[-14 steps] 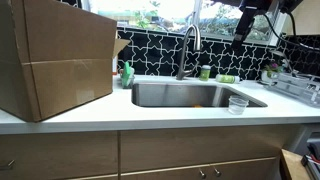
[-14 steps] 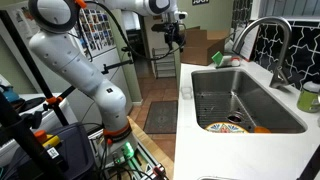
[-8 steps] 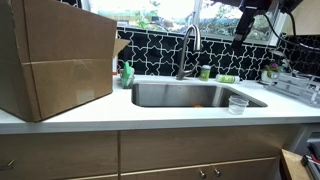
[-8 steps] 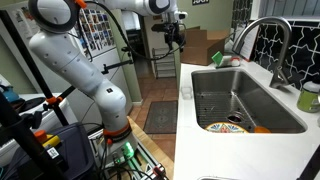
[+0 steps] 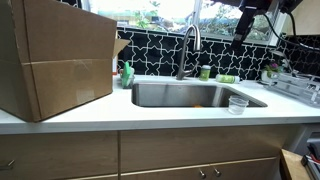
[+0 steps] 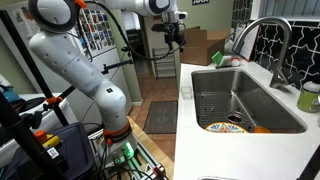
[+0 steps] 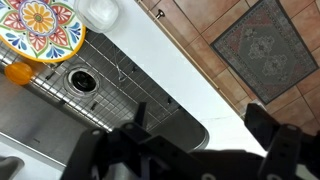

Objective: Pick up the fallen bottle and place it right side up on the kitchen counter

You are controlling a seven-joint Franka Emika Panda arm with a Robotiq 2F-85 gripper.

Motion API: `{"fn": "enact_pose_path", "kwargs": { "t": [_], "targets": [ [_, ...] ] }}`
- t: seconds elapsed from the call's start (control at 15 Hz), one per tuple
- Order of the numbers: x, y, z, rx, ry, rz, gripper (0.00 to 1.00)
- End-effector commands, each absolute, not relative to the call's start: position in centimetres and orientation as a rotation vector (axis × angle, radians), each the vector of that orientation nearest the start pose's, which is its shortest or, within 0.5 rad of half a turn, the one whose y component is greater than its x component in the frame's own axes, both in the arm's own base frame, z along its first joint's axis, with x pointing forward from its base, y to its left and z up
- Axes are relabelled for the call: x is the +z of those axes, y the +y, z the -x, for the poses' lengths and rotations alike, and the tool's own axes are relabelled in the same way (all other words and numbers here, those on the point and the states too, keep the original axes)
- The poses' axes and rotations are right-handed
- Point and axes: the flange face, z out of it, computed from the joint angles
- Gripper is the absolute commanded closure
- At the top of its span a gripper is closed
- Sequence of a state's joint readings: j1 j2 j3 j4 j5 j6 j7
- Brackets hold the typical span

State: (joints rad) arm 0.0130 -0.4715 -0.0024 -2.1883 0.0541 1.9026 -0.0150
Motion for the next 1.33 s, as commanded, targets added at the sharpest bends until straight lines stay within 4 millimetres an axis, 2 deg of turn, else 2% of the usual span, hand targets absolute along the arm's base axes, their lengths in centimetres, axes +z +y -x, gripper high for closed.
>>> {"fn": "enact_pose_path", "kwargs": {
  "t": [0.0,0.27,0.6,0.8,1.0,1.07,1.13,1.27],
  "targets": [
    [58.6,-1.0,-44.3,-0.284,0.157,3.089,0.0],
    [58.8,-5.9,-46.4,-0.3,0.513,3.084,0.0],
    [58.7,-14.2,-48.3,-0.333,0.936,3.052,0.0],
    [58.0,-19.7,-48.1,-0.353,1.19,3.003,0.0],
    [57.4,-24.8,-46.9,-0.355,1.443,2.917,0.0],
    [57.7,-22.6,-47.1,-0.35,1.299,2.962,0.0],
    [57.5,-24.0,-46.8,-0.343,1.357,2.94,0.0],
    [57.4,-24.9,-46.6,-0.339,1.399,2.922,0.0]
  ]
}}
